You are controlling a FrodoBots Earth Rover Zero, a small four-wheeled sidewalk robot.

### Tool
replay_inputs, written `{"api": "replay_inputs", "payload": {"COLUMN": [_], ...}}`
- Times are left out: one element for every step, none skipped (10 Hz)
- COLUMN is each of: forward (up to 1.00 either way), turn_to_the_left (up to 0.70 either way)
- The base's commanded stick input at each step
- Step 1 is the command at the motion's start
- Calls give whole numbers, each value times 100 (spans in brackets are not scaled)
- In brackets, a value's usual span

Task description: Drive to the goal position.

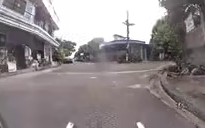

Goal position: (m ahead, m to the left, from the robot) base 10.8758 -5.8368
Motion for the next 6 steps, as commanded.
{"api": "replay_inputs", "payload": {"forward": [70,70,70,70,70,70], "turn_to_the_left": [-7,0,0,0,0,0]}}
